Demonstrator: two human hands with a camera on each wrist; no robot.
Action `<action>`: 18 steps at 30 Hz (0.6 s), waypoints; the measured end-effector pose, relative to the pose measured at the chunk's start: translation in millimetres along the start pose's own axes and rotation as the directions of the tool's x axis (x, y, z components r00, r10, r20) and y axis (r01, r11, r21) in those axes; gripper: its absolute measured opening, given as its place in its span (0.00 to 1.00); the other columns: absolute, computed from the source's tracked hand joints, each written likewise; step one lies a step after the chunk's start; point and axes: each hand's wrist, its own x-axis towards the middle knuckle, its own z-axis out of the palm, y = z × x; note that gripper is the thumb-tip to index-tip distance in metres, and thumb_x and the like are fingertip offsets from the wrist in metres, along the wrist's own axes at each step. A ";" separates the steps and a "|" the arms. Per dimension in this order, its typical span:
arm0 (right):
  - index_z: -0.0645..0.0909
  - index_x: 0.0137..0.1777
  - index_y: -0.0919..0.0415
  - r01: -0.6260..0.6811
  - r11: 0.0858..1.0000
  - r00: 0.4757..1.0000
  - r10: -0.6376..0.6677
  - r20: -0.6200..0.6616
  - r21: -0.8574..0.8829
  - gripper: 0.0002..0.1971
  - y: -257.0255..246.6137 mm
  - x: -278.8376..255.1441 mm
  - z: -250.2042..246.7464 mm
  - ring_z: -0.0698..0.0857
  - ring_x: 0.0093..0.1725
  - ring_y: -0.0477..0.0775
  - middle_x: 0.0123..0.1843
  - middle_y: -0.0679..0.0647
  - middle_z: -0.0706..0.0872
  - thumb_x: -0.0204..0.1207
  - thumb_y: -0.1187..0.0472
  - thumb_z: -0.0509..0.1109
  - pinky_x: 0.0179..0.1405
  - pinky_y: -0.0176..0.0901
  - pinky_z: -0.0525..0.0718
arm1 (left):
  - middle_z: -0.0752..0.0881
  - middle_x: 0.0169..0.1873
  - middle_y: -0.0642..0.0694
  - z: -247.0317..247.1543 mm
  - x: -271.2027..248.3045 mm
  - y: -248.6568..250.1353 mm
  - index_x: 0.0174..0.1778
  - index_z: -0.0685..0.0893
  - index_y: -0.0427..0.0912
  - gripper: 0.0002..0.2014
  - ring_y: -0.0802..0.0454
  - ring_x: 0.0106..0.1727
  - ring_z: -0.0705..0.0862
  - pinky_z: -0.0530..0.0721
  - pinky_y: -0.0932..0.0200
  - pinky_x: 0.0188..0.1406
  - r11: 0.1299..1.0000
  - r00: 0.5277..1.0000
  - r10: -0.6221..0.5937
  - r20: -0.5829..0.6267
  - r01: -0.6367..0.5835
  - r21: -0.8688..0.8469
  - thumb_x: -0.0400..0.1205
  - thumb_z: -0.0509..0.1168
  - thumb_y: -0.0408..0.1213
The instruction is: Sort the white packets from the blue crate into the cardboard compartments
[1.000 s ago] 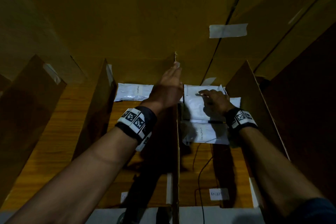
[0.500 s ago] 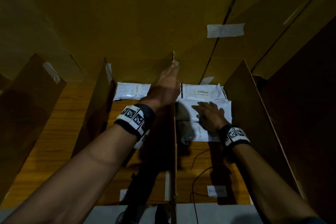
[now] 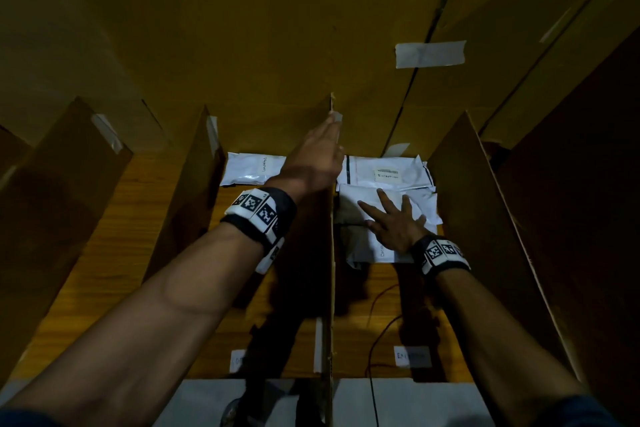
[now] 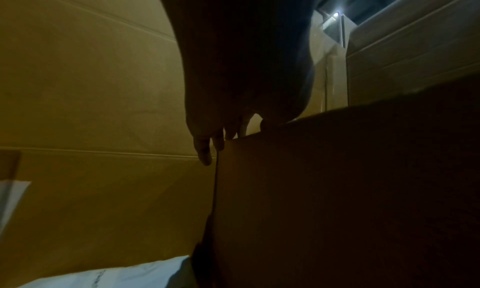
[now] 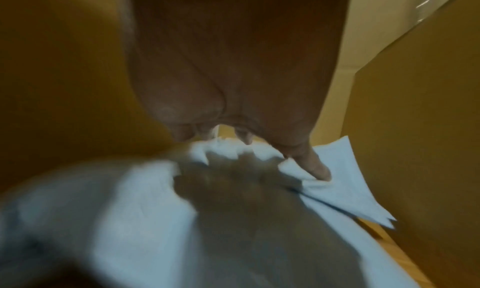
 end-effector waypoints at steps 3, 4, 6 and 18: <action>0.53 0.93 0.35 0.065 0.994 0.989 -0.052 -0.141 0.088 0.29 -8.9 -26.5 -20.4 0.46 0.93 0.70 0.96 0.50 0.49 0.94 0.45 0.55 0.85 0.83 0.56 | 0.64 0.91 0.44 -8.9 -10.5 5.4 0.93 0.59 0.48 0.30 0.41 0.91 0.62 0.63 0.40 0.89 0.999 1.000 -0.030 -0.002 0.030 -0.029 0.95 0.55 0.50; 0.62 0.92 0.45 0.130 0.982 0.968 -0.096 -0.231 0.134 0.27 -12.4 -37.4 -28.7 0.53 0.93 0.68 0.94 0.56 0.59 0.94 0.50 0.58 0.86 0.77 0.60 | 0.71 0.87 0.44 -12.4 -16.8 7.7 0.92 0.61 0.50 0.29 0.40 0.87 0.68 0.71 0.38 0.85 0.998 0.999 -0.045 -0.021 0.044 -0.049 0.94 0.56 0.51; 0.78 0.83 0.58 0.245 0.939 0.900 -0.128 -0.416 0.241 0.21 -18.0 -61.2 -41.4 0.72 0.86 0.71 0.84 0.65 0.77 0.92 0.59 0.62 0.80 0.68 0.74 | 0.80 0.79 0.46 -19.2 -36.8 10.8 0.88 0.66 0.52 0.26 0.43 0.78 0.78 0.80 0.39 0.75 0.993 0.994 -0.086 -0.072 0.080 -0.085 0.93 0.59 0.51; 0.84 0.71 0.44 0.458 0.809 0.790 -0.179 -0.587 0.369 0.12 -152.3 -261.6 -68.0 0.85 0.62 0.38 0.66 0.38 0.87 0.93 0.50 0.64 0.56 0.44 0.87 | 0.89 0.62 0.57 -65.6 -264.0 -19.6 0.71 0.84 0.57 0.14 0.55 0.63 0.86 0.88 0.46 0.60 0.989 0.984 -0.132 -0.119 0.122 -0.086 0.90 0.67 0.50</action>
